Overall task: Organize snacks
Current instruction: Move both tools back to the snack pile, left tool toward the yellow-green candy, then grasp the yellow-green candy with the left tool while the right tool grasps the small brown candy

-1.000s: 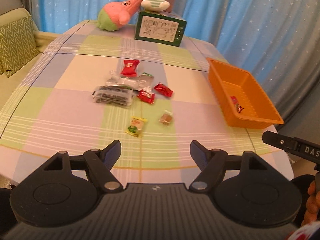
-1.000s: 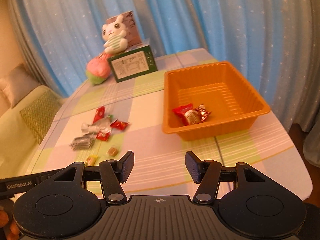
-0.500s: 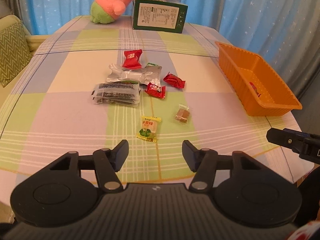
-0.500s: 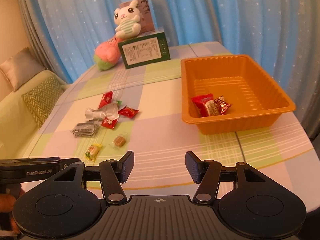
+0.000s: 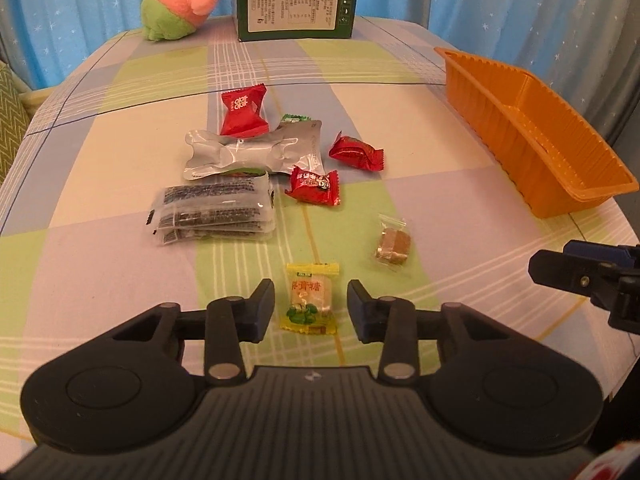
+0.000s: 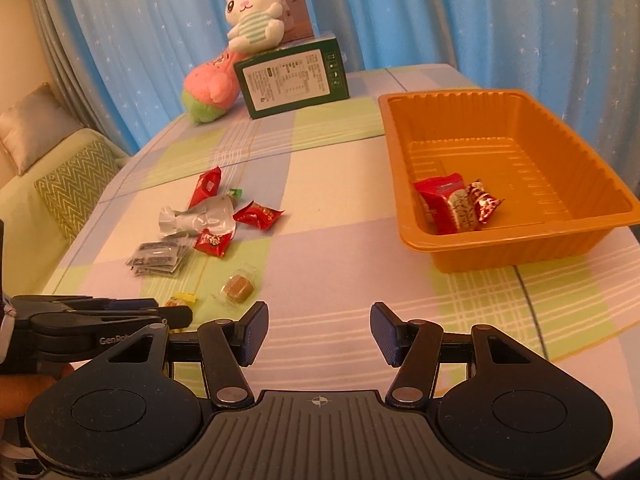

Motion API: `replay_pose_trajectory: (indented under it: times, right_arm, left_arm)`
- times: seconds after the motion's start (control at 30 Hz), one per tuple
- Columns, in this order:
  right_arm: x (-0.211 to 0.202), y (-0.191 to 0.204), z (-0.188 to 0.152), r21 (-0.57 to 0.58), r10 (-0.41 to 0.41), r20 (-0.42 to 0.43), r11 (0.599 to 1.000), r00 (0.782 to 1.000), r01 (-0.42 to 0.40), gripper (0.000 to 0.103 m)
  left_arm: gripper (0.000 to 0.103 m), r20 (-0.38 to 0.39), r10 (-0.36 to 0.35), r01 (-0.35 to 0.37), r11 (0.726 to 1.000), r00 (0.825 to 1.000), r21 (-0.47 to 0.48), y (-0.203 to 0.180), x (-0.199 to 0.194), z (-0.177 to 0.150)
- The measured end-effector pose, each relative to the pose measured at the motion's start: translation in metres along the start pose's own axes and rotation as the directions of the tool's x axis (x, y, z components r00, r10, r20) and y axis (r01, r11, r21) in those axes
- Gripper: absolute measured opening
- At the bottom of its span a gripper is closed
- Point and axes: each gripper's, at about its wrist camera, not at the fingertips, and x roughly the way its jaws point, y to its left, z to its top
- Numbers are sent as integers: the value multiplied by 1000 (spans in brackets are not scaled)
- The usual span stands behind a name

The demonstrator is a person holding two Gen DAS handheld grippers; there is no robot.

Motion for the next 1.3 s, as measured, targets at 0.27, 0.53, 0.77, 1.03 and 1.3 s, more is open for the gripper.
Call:
replay_pose_trajectory:
  times: [0.27, 0.53, 0.77, 1.03, 1.3]
  right_arm:
    - [23, 16, 4, -15, 20, -19, 1000, 1000, -20, 57]
    - [61, 54, 3, -52, 82, -36, 995, 996, -84, 56]
    - [89, 76, 4, -101, 38, -25, 994, 999, -41, 56]
    - [94, 92, -6, -252, -51, 12, 966, 999, 52, 21]
    - [58, 75, -1, -206, -49, 61, 977, 997, 61, 21]
  left_arm:
    - [19, 22, 43, -44, 998, 999, 36, 4, -4, 3]
    - [19, 79, 35, -28, 995, 996, -95, 36, -30, 9]
    - [19, 118, 45, -27, 988, 992, -149, 55, -46, 14]
    - [19, 111, 31, -12, 986, 993, -165, 54, -47, 9]
    - [19, 114, 15, 2, 990, 993, -144, 32, -57, 8]
